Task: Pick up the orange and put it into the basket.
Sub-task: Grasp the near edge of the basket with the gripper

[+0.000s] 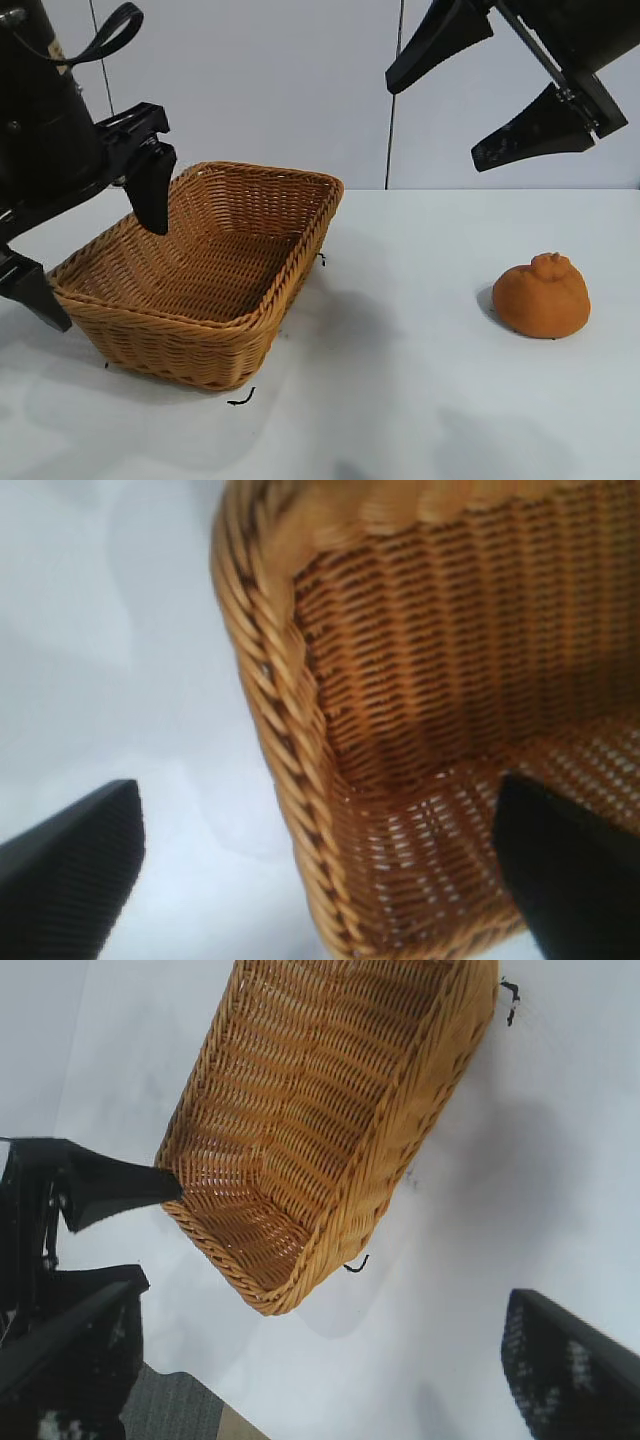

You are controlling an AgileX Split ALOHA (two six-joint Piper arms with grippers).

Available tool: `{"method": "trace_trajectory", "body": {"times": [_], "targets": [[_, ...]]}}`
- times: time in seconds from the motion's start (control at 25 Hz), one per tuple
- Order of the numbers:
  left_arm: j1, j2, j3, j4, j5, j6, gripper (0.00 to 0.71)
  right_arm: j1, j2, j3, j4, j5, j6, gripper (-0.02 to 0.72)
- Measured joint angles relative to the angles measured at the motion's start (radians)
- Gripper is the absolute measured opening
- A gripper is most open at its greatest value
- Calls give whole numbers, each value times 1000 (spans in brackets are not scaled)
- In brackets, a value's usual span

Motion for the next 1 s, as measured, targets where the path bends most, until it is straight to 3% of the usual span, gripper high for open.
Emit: {"method": "trace_trajectory", "body": {"times": [0.44,0.72,1.0], "targets": [[-2,104,0,5,-27,-27,680,0,0,0,0,2,0,696],[-2,196,0,1,-123,-45,680,0,0,0,0,1,0,696],[-3,247,0,1,-150,-48,680,0,0,0,-1,1,0,696]]}}
